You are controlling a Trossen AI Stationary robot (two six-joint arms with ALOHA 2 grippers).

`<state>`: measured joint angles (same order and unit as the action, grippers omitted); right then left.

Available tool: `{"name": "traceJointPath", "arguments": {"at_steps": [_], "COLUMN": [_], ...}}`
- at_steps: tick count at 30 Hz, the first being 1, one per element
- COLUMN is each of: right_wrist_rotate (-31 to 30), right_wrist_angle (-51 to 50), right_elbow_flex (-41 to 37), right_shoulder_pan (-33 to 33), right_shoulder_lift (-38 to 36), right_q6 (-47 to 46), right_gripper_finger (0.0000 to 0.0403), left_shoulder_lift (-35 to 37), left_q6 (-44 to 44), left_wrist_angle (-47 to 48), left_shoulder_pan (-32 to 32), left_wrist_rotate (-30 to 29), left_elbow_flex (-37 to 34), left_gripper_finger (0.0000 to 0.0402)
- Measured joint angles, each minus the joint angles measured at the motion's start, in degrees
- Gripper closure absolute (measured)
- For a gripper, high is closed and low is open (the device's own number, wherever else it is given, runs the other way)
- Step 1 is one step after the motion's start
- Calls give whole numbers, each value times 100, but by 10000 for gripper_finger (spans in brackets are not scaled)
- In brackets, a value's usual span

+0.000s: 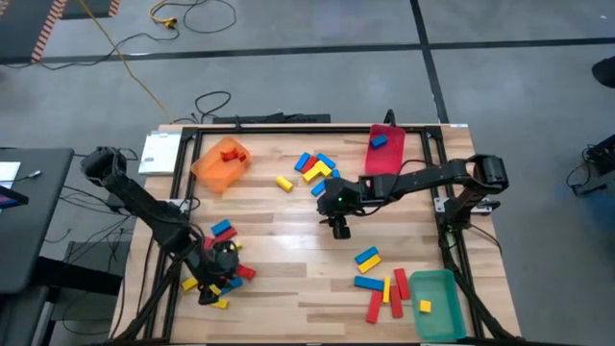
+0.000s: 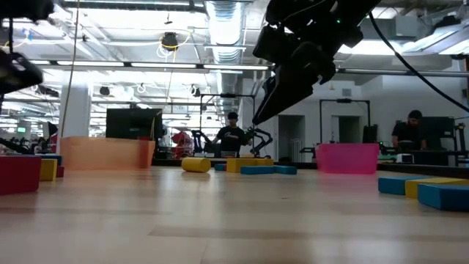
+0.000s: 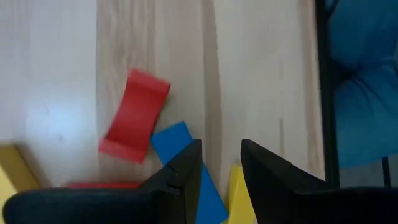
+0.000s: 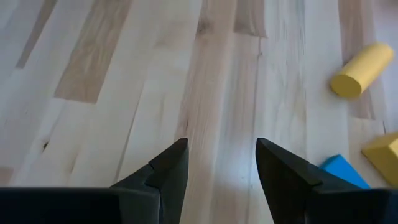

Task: Sort blocks
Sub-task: Put the blue block into the red bin

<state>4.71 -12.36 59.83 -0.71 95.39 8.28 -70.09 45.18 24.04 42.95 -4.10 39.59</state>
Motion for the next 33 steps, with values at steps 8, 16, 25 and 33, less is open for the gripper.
{"name": "traceJointPath", "arguments": {"at_steps": [8, 16, 25, 33], "right_wrist_rotate": [0, 0, -2, -2], "right_wrist_angle": [113, 104, 133, 56], "right_elbow_flex": [0, -2, -2, -2], "right_shoulder_pan": [-2, -2, 10, 39], "right_shoulder_lift": [0, 0, -2, -2], "right_q6": [-35, -35, -33, -33], "right_gripper_finger": [203, 203, 203, 203], "left_shoulder_lift": [-1001, -1859, -2451, -2480], "left_q6": [883, 830, 64, -1202], "left_wrist_angle": [143, 496, 608, 229], "left_shoulder_pan": [173, 178, -101, -858], "left_wrist_rotate": [30, -203, -855, -1334], "left_elbow_flex": [22, 716, 1206, 1252], "left_gripper_finger": [293, 293, 292, 292]}}
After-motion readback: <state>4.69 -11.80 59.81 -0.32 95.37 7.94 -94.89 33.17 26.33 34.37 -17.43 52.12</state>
